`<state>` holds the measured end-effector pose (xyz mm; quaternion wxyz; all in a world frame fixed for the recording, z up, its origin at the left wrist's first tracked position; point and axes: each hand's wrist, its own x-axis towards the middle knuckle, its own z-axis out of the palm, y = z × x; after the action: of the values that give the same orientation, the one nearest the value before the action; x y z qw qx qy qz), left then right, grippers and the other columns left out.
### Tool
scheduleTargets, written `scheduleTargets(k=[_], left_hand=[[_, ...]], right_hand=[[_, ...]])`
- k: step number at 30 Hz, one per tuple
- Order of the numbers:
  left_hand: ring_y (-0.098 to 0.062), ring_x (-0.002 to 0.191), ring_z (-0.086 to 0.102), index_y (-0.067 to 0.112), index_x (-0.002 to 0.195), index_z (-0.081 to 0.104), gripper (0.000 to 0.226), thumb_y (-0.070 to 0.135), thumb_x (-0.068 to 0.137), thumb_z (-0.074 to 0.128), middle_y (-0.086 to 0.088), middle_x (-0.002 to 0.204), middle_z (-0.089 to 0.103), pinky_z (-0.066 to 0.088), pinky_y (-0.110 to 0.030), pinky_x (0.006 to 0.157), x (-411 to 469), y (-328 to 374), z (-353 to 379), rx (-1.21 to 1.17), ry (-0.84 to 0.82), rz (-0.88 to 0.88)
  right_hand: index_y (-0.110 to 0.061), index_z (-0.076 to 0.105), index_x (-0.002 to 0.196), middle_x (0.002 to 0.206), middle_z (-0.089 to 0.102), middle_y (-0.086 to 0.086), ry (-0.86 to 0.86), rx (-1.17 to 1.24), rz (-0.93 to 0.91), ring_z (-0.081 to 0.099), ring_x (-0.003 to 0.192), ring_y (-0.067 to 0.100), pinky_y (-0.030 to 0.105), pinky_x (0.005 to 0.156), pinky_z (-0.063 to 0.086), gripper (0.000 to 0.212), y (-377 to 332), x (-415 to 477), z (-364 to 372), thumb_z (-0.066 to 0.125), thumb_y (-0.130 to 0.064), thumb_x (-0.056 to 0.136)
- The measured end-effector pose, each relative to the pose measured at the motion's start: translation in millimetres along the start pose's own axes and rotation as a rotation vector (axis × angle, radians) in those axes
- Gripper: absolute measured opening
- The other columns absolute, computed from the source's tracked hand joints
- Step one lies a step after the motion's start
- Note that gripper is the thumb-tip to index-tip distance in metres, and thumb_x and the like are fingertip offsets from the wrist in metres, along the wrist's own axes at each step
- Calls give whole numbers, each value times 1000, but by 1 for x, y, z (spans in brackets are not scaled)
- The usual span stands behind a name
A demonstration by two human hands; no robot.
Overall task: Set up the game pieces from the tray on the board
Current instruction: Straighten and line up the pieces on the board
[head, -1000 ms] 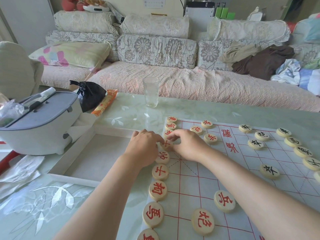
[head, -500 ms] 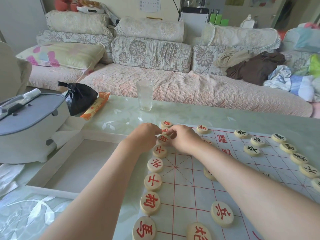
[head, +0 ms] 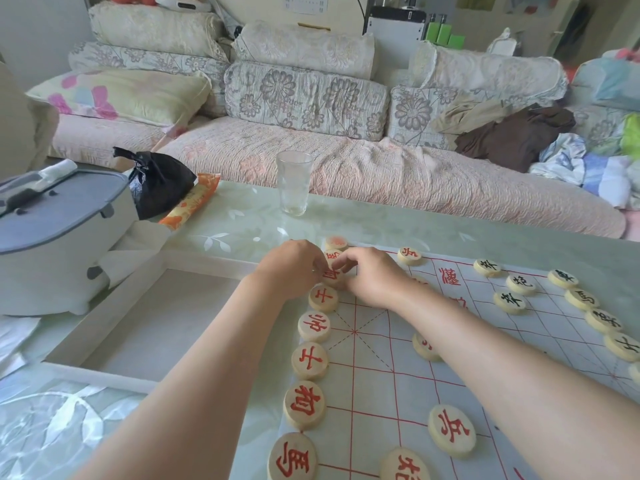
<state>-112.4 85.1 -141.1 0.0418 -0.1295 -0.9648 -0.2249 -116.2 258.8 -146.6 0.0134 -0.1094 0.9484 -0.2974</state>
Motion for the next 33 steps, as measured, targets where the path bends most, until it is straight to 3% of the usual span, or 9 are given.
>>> scheduleTargets(k=[4,6,10,13,19,23,27,30,33], left_hand=[[-16,89,66,30,91,74,15,21,84,64,6,96,71,55,-33,84,2,-1,0,-16,-3,-23],[-17,94,64,26,98,73,17,21,86,62,5,101,70,53,-30,86,3,-3,-3,-39,21,-46],[-17,103,62,21,110,69,26,15,90,54,2,111,68,49,-26,89,11,-6,-7,-106,96,-76],[-19,106,61,22,114,67,29,14,93,48,1,115,67,48,-28,92,21,-7,-4,-100,95,-106],[-22,111,59,25,118,65,34,14,88,50,1,121,65,47,-35,97,26,-15,10,-20,22,-152],[-22,112,58,25,118,64,34,15,89,49,1,121,64,47,-35,97,27,-19,9,-24,34,-158],[-23,113,58,25,122,61,32,25,91,52,-1,122,64,46,-35,97,28,-19,6,-57,76,-192],[-18,99,60,24,120,60,34,36,88,59,4,109,65,48,-29,83,29,-12,-2,-257,99,-234],[-13,75,64,20,101,65,21,32,83,66,8,83,69,49,-27,63,29,0,-7,-566,139,-243]], right_hand=[[-38,66,108,103,62,-17,-4,2,-4,58,91,7,20,71,41,26,1,1,-2,75,-32,84],[-39,64,105,103,62,-17,26,-1,-3,58,92,8,21,71,41,23,3,4,-6,72,-29,86],[-37,65,110,108,64,-13,67,-112,-44,60,101,13,31,87,49,23,5,17,-19,67,-28,88],[-36,62,124,120,60,-8,6,-287,-137,58,112,16,33,92,48,38,3,32,-25,62,-17,91],[-47,52,135,119,50,-3,-215,-658,-267,58,110,25,36,84,47,55,-12,59,-25,52,-11,93],[-47,54,130,114,48,-3,-255,-724,-307,58,105,24,34,77,44,51,-16,66,-23,56,-13,92],[-36,56,128,117,46,0,-200,-677,-319,57,101,24,33,76,43,40,-16,69,-30,65,-27,90],[-32,57,118,114,48,-3,-72,-506,-327,58,100,22,38,84,49,39,-20,66,-39,70,-42,82],[-27,59,107,105,53,-7,73,-401,-325,56,97,17,33,80,48,41,-26,59,-44,74,-49,75]])
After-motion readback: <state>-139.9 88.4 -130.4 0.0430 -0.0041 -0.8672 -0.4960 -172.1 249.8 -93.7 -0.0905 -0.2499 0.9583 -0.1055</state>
